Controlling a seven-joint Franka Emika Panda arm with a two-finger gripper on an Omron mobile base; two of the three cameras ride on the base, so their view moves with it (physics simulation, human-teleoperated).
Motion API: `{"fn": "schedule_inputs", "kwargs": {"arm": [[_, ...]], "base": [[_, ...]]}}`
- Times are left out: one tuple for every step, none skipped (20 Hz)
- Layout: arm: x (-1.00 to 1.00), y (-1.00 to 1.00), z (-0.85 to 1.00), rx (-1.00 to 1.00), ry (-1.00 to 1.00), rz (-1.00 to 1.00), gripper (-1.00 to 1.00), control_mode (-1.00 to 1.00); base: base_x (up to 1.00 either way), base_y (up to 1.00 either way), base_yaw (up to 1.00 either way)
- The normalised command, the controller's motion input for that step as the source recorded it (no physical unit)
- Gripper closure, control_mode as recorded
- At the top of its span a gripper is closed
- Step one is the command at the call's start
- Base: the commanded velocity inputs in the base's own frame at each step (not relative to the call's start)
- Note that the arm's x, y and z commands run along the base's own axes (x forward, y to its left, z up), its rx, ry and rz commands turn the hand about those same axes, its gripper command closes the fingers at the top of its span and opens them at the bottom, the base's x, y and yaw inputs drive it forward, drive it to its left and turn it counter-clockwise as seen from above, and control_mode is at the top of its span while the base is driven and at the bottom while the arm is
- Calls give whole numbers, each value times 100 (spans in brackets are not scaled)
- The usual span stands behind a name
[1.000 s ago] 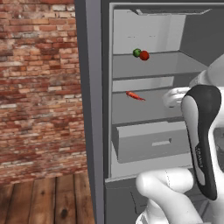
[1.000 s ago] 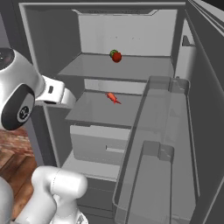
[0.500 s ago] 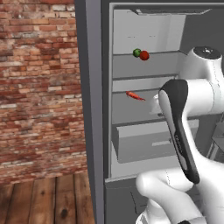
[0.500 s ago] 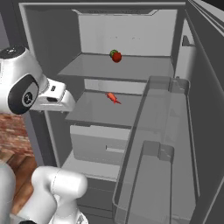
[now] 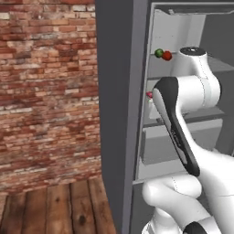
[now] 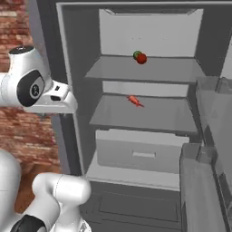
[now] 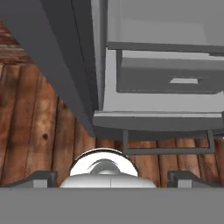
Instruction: Transport the fish and bell pepper to the fridge. Place the fish on the rack containing meat and place the bell pepper on the rack containing the vegetable, ensuring meats and vegetables are on different racks.
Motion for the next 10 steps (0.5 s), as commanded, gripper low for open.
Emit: {"fn": "schedule_inputs", "kwargs": {"arm": [[0, 0, 0, 0, 0, 0, -100, 100], [0, 0, 0, 0, 0, 0, -100, 100], [0, 0, 0, 0, 0, 0, -100, 100], [0, 0, 0, 0, 0, 0, -100, 100], [0, 0, 0, 0, 0, 0, -100, 100], [0, 0, 0, 0, 0, 0, -100, 100], [0, 0, 0, 0, 0, 0, -100, 100], [0, 0, 0, 0, 0, 0, -100, 100], [0, 0, 0, 0, 0, 0, -100, 100], [0, 0, 0, 0, 0, 0, -100, 100]], "base": [[-78, 100, -35], [-89, 100, -43], [-90, 100, -49], [-89, 100, -57], [-65, 74, -72], [-11, 27, -95], [0, 0, -100], [0, 0, -100], [0, 1, -100], [0, 1, -100]]}}
